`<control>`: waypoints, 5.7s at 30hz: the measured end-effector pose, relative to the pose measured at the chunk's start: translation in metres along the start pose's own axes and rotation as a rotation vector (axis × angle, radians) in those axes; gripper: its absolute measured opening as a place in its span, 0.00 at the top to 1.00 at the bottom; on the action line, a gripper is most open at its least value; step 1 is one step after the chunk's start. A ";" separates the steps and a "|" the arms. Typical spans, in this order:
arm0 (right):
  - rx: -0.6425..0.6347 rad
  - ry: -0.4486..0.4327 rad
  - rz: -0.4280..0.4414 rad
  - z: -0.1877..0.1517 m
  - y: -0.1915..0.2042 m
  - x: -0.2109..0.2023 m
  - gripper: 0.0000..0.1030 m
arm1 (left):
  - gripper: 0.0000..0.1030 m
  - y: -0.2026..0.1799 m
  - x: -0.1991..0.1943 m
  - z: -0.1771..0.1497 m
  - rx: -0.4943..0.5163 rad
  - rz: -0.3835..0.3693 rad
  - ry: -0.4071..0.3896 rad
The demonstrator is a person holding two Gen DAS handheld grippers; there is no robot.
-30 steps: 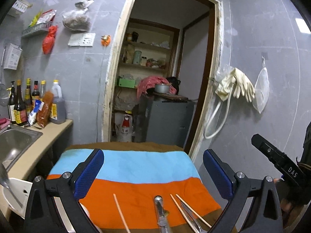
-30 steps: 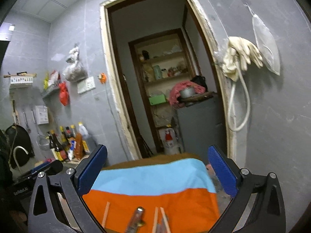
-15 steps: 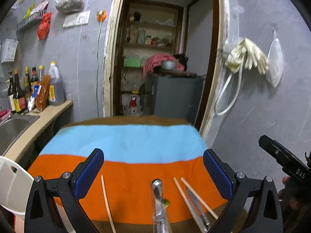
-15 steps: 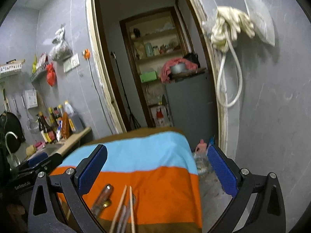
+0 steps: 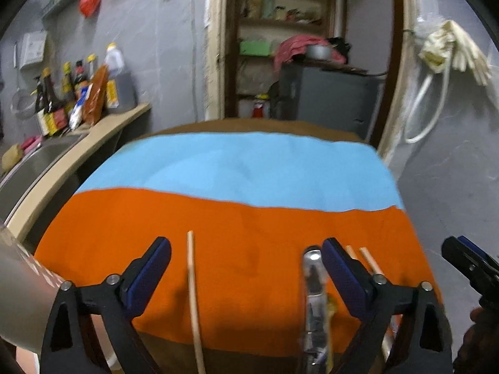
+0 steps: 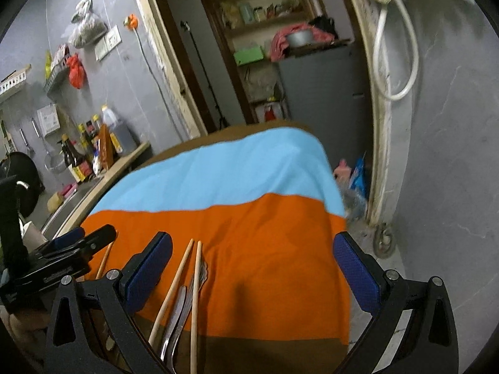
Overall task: Organize utensils
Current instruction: 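Move both grippers back down to the remaining utensils on the cloth, then close the right gripper on a chopstick while the left gripper grasps another chopstick, then lift both held chopsticks and carry them over the white caddy, then open both grippers to drop the chopsticks into the caddy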
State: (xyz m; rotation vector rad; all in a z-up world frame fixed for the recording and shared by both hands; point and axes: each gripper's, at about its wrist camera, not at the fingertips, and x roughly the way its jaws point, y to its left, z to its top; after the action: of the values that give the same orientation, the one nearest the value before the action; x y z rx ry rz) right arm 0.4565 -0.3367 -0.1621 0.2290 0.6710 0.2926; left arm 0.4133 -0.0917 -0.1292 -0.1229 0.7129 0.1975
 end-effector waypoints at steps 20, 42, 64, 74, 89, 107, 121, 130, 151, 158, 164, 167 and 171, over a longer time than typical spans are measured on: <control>-0.135 0.279 0.125 -0.018 0.045 0.070 0.71 | 0.62 0.027 0.038 -0.007 -0.167 0.030 0.182; -0.266 0.420 0.016 -0.009 0.073 0.086 0.83 | 0.85 0.023 0.039 0.003 -0.134 0.030 0.276; 0.004 0.317 0.058 -0.011 0.031 0.029 0.96 | 0.95 0.017 -0.008 -0.009 -0.158 -0.279 0.228; 0.023 -0.051 0.097 0.015 0.064 -0.044 0.96 | 0.95 0.017 -0.076 0.019 -0.083 -0.429 -0.003; -0.030 -0.339 0.210 0.054 0.168 -0.118 0.96 | 0.95 0.105 -0.152 0.055 -0.164 -0.524 -0.177; 0.003 -0.510 0.395 0.051 0.296 -0.087 0.96 | 0.95 0.284 -0.163 0.076 -0.465 -0.349 -0.361; 0.059 -0.599 0.368 0.031 0.311 -0.047 0.96 | 0.95 0.317 -0.118 0.073 -0.480 -0.268 -0.484; 0.072 -0.588 0.324 0.018 0.307 -0.021 0.96 | 0.95 0.298 -0.105 0.064 -0.363 -0.199 -0.509; 0.019 -0.555 0.310 0.005 0.301 -0.021 0.96 | 0.95 0.295 -0.113 0.046 -0.305 -0.171 -0.421; -0.012 -0.496 0.312 0.003 0.298 -0.027 0.84 | 0.82 0.294 -0.118 0.043 -0.290 -0.208 -0.353; 0.008 -0.466 0.318 0.008 0.288 -0.038 0.66 | 0.59 0.292 -0.131 0.046 -0.300 -0.240 -0.353; 0.005 -0.469 0.309 0.013 0.282 -0.049 0.65 | 0.46 0.285 -0.139 0.052 -0.288 -0.242 -0.357; 0.007 -0.487 0.279 0.025 0.270 -0.070 0.47 | 0.35 0.270 -0.154 0.062 -0.275 -0.254 -0.386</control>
State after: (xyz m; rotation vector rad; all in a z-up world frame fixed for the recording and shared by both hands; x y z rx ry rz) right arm 0.3688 -0.1108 -0.0220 0.3860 0.1559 0.4815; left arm 0.2794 0.1613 0.0067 -0.4235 0.2785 0.0704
